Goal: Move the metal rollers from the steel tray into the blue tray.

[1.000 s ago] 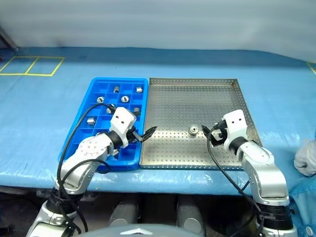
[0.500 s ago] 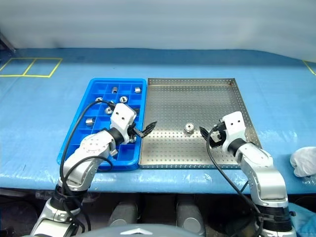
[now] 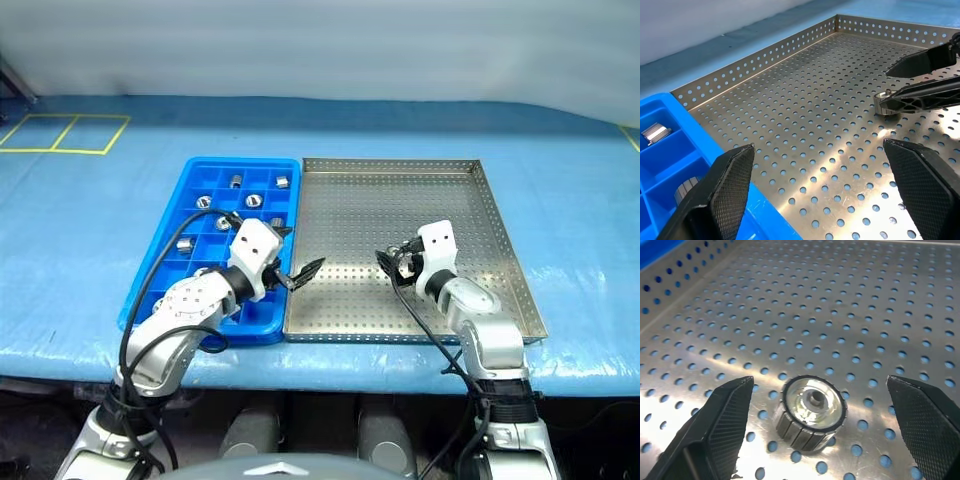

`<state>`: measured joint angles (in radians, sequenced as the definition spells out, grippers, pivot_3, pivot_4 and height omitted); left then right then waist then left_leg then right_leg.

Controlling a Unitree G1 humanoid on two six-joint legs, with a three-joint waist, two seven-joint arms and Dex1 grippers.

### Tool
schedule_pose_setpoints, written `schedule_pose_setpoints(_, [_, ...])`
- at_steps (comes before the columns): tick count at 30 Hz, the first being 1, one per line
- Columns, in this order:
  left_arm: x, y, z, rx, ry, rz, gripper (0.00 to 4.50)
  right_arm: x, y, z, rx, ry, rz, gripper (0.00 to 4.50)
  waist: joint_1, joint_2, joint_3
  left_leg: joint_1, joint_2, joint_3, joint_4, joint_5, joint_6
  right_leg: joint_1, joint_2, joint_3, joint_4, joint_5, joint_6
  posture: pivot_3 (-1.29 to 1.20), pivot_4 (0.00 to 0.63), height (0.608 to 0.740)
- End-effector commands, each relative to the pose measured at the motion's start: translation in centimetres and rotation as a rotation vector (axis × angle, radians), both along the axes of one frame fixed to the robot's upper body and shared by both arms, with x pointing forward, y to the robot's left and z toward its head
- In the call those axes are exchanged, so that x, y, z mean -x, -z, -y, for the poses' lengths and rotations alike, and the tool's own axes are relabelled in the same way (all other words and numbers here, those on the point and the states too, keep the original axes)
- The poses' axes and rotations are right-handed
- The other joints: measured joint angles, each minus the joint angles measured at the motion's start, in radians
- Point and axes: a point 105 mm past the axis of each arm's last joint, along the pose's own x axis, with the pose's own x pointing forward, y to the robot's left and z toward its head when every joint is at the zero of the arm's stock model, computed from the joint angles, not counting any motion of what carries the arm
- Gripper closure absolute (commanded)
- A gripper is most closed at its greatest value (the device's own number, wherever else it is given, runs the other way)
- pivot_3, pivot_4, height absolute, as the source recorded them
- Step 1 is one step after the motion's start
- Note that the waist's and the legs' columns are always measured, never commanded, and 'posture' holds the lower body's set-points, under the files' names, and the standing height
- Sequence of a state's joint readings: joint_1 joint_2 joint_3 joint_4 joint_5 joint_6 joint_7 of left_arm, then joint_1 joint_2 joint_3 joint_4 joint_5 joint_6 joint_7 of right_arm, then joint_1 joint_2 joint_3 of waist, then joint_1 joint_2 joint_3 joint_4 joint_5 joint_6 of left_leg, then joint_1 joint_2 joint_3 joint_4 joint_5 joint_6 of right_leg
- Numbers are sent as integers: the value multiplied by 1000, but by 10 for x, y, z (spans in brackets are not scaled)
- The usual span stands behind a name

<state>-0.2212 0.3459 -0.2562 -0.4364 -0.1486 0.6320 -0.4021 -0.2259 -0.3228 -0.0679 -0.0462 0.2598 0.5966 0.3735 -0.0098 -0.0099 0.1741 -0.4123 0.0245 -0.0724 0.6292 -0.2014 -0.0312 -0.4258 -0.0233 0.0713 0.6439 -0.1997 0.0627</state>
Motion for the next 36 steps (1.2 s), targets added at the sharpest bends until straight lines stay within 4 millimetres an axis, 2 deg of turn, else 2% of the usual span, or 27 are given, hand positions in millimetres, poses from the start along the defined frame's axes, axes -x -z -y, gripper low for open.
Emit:
schedule_pose_setpoints(1, [4,-11,0,1,-5,49,0,-7,-6,8,15,47,19,388,1,0,0,0,0,0,0,0,0,0,0,0,0,0,0,153,150,740])
schedule_pose_setpoints(2, [4,-11,-1,2,-8,49,0,-7,-6,8,18,46,19,567,1,0,0,0,0,0,0,0,0,0,0,0,0,0,0,157,150,740])
schedule_pose_setpoints(8, [4,-10,-3,4,-23,49,0,-5,-17,0,28,7,56,2535,2,0,0,0,0,0,0,0,0,0,0,0,0,0,0,166,150,740])
schedule_pose_setpoints(9, [4,-10,-3,6,-26,49,0,-4,-19,-2,30,2,63,2669,2,0,0,0,0,0,0,0,0,0,0,0,0,0,0,166,150,740])
schedule_pose_setpoints(14, [13,-12,-7,17,-37,47,0,-3,-41,-22,23,-80,137,2669,2,0,0,0,0,0,0,0,0,0,0,0,0,0,0,210,150,740])
schedule_pose_setpoints(18, [29,-18,-15,16,-66,54,0,-3,-58,-61,5,-243,184,2669,4,0,0,0,1,0,-1,0,0,0,0,0,1,0,0,285,150,740])
schedule_pose_setpoints(21, [39,-21,-26,5,-138,64,0,-7,-65,-99,-20,-377,195,2669,19,0,0,1,1,-2,-1,0,0,0,1,-1,1,0,-1,347,150,740])
schedule_pose_setpoints(25, [51,-16,-39,-16,-204,36,0,-13,-70,-137,-37,-485,213,2669,57,0,0,1,2,-3,-2,0,0,0,2,-2,2,-1,-2,428,150,740])
schedule_pose_setpoints(28, [58,-11,-50,-37,-262,12,0,-17,-70,-159,-45,-536,214,2669,97,0,0,0,2,-4,-3,0,0,-1,2,-3,1,-1,-3,474,150,740])
schedule_pose_setpoints(32, [65,-8,-59,-40,-316,-3,0,-19,-66,-176,-45,-588,204,2669,146,0,0,0,2,-4,-3,0,0,-1,2,-4,0,-2,-4,522,150,740])
schedule_pose_setpoints(36, [68,-7,-59,-40,-328,-10,0,-24,-60,-181,-41,-598,186,2669,190,0,0,0,2,-4,-3,0,-1,-1,2,-4,0,-2,-4,547,150,740])
